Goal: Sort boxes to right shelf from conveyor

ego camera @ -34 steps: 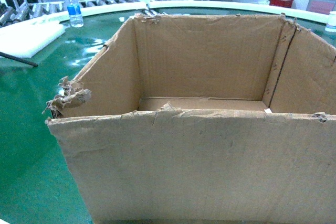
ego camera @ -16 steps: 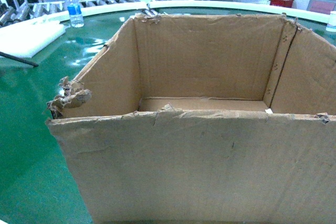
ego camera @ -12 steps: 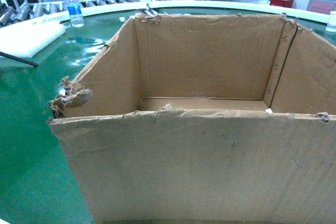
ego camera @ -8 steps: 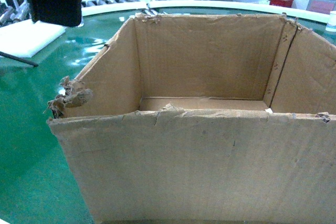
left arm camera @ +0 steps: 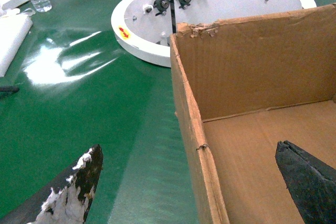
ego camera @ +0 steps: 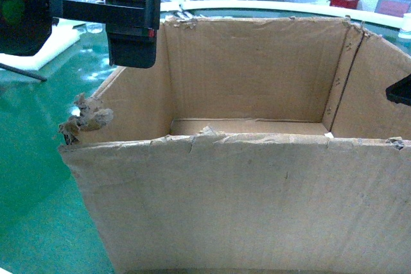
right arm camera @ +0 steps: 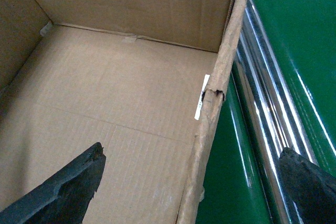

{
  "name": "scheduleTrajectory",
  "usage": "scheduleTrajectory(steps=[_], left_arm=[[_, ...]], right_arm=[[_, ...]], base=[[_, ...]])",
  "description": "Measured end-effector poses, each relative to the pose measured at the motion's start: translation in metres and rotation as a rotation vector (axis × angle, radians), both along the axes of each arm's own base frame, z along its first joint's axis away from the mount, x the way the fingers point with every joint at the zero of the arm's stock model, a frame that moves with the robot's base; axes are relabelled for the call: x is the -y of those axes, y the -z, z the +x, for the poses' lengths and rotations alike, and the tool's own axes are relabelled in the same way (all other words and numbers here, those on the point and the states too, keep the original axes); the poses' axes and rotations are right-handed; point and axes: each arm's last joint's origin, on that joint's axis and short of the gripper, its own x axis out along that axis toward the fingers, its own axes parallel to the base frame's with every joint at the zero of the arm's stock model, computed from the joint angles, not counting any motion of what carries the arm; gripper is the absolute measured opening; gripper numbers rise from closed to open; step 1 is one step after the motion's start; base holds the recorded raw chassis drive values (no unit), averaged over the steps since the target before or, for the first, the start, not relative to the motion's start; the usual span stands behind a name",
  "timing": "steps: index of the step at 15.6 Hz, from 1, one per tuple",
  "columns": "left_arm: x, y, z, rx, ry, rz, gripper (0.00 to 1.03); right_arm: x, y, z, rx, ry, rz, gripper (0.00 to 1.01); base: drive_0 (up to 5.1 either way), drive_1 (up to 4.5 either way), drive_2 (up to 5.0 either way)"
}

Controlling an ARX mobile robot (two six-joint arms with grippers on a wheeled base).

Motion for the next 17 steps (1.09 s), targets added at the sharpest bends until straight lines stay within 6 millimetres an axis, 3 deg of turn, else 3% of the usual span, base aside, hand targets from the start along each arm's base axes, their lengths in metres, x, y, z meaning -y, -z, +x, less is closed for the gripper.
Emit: scheduleTrajectory(steps=[5,8,11,17], left_arm=[[0.005,0.01,0.002,-0.095,-0.062,0.002,0.98],[0.013,0.006,0.0,-0.116,-0.118,-0.055,0.98],[0.017,0.022,0.002,-0.195,-0.149,-0.078,0.98],[0.027,0.03,-0.002,-0.238,-0.166,-0.096,0.98]], right_arm=[[0.008,0.003,0.008,-0.022,-0.014,0.001,0.98],[0.008,0.003,0.008,-0.022,-0.015,0.001,0.98],[0.008,0.003,0.008,-0.021,-0.015,0.001,0.98],[0.008,0.003,0.008,-0.021,-0.015,0.001,0.98]], base=[[0.0,0.0,0.0],[0.0,0.0,0.0],[0.0,0.0,0.0],[0.0,0.0,0.0]])
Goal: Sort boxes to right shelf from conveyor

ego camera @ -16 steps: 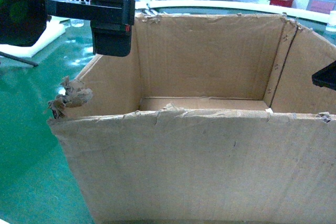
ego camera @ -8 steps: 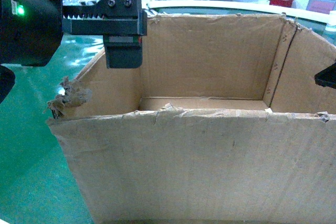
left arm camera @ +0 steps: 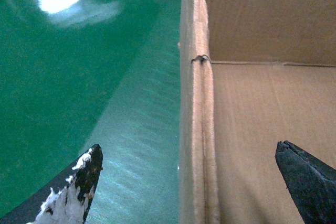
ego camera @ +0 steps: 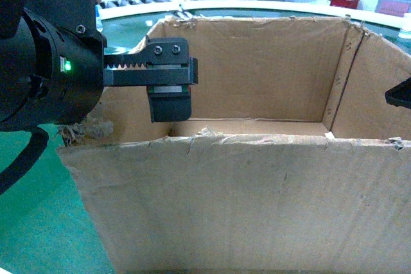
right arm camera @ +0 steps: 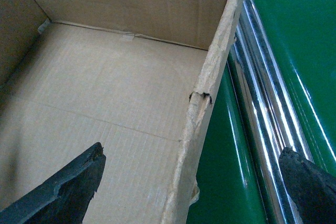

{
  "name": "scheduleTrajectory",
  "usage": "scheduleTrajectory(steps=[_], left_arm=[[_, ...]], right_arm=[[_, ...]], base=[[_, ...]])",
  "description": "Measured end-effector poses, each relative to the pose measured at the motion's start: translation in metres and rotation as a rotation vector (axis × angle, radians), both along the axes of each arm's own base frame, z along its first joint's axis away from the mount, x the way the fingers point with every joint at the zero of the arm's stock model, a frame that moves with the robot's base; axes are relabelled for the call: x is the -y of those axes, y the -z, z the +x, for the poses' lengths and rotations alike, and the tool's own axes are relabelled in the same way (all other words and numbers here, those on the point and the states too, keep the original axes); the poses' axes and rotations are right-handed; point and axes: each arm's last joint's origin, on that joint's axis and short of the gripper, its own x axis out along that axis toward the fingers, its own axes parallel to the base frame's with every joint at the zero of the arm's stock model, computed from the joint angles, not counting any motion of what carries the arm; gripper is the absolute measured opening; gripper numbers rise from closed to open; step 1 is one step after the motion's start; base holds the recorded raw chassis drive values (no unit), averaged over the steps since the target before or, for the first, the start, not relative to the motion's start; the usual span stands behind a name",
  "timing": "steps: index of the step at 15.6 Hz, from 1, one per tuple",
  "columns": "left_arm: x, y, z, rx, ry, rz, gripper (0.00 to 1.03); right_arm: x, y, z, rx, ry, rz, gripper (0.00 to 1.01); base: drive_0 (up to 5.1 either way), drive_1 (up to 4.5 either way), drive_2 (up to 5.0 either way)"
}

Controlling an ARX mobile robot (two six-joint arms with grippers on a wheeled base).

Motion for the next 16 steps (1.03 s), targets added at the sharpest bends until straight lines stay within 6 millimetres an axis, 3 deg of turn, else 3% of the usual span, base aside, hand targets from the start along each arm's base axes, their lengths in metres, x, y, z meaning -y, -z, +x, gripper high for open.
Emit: scheduleTrajectory(steps=[2,3,4,11,13,16], left_arm=[[0.0001,0.0017,0.0003,-0.01,-0.007,0.001,0.98],[0.0001,0.0016,0.0003,-0.009,-0.01,-0.005,0.98],[0.0001,0.0017,0.0004,-0.009,-0.012,-0.008,0.78],[0.0005,0.0014,0.0004,-0.008,-0.009,-0.015,0.2],[0.0029,0.0004,0.0,-0.006,0.003,-0.021,0.05],[0.0039,-0.0001,-0.0004,-0.002,0.005,-0.023,0.02]], right_arm=[[0.0,0.0,0.0,0.0,0.0,0.0,0.98],[0.0,0.0,0.0,0.0,0.0,0.0,0.9],[0.0,0.0,0.0,0.0,0.0,0.0,0.65],[0.0,0.0,0.0001,0.0,0.006,0.0,0.08],[0.0001,-0.0004,0.0004,0.005,0.009,-0.003,0.02],[0.0001,-0.0006,0.0002,0.004,0.006,0.001,0.02]], base=[[0.0,0.0,0.0],[0.0,0.0,0.0],[0.0,0.0,0.0],[0.0,0.0,0.0],[0.0,0.0,0.0],[0.0,0.0,0.0]])
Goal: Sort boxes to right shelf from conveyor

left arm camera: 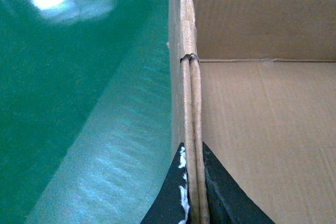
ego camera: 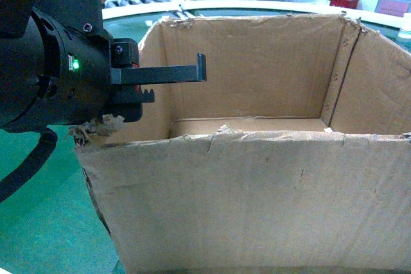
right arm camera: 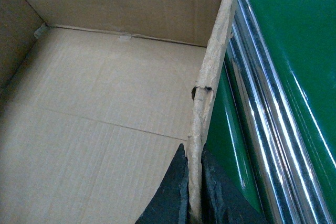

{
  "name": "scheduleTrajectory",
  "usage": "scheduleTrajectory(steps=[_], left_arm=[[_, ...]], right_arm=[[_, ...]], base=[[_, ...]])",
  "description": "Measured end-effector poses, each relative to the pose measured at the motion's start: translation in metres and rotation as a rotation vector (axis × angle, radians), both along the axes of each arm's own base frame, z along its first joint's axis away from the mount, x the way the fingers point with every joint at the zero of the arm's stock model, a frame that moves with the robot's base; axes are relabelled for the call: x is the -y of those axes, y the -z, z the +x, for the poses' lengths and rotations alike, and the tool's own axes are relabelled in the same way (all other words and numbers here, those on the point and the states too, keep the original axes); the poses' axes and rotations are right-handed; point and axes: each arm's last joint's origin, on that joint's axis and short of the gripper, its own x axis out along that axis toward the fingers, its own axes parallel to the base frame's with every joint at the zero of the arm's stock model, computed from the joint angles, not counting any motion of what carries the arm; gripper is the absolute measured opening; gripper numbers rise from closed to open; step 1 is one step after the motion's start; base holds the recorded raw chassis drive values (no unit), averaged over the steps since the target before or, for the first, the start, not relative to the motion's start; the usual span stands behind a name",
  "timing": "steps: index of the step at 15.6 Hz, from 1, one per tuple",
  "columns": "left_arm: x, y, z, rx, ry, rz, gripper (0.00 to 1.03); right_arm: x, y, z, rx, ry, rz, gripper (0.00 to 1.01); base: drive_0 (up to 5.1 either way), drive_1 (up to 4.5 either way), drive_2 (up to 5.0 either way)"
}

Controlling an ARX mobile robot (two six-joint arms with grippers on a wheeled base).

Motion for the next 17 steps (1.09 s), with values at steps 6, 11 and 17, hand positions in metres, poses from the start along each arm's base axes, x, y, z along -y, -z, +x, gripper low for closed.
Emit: scheduleTrajectory(steps=[6,11,17], left_arm=[[0.002,-0.026,0.004,0.114,0.044,0.027,0.02],[0.001,-0.059,0.005,0.248,0.051,0.03,0.02],[-0.001,-0.072,0.003,0.303,0.042,0.041,0.02]], right_arm=[[0.001,-0.025,-0.003,0.047,0.002,0.03,0.02],[0.003,-0.062,-0.001,0.191,-0.014,0.038,0.02],[0.004,-0.077,-0.005,0.347,-0.059,0.027,0.02]], base=[[0.0,0.0,0.0],[0.0,0.0,0.0],[0.0,0.0,0.0]])
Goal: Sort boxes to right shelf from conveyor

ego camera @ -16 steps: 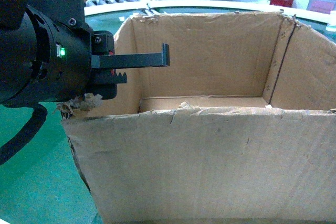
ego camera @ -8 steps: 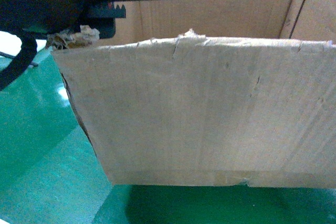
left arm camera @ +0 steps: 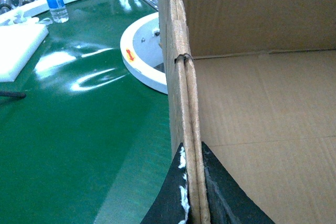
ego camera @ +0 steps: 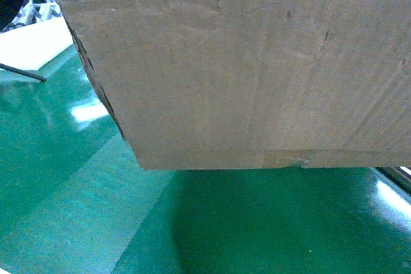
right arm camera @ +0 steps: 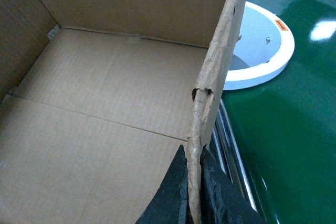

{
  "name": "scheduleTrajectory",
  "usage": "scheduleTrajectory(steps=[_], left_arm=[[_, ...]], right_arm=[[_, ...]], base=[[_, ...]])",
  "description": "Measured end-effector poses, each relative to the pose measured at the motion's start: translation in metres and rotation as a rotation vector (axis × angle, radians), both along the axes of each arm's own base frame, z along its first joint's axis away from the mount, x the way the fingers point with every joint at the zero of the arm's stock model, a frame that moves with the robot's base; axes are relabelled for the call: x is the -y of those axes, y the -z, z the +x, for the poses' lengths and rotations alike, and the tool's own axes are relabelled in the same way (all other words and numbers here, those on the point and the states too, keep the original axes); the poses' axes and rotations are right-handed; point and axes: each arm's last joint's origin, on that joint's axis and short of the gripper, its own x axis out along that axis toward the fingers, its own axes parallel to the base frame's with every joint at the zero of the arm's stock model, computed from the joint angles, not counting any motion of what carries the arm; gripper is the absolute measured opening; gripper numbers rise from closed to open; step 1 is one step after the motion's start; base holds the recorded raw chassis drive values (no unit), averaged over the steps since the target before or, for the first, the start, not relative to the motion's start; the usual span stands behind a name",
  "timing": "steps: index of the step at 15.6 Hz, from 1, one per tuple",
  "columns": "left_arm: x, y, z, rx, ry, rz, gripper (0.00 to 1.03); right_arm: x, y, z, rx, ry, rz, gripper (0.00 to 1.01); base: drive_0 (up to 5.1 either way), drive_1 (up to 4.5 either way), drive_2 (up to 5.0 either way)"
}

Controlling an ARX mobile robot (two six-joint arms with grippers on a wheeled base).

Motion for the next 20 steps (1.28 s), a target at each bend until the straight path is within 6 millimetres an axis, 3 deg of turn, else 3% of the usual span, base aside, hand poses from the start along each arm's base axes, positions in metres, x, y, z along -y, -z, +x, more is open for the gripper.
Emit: scheduleTrajectory(steps=[17,20], left_arm=[[0.0,0.0,0.0,0.0,0.0,0.002,0.02],[0.0002,0.0016,0.0009,-0.006,0.002,0.006,0.02]], right_arm=[[0.0,-0.0002,0.0,0.002,-0.001,0.0,0.02],[0.0,0.0013,0.0008,-0.004,-0.001,-0.001,0.02]], base=[[-1.4,-1.35,-1.4],[-1.5,-5.44,2.4]])
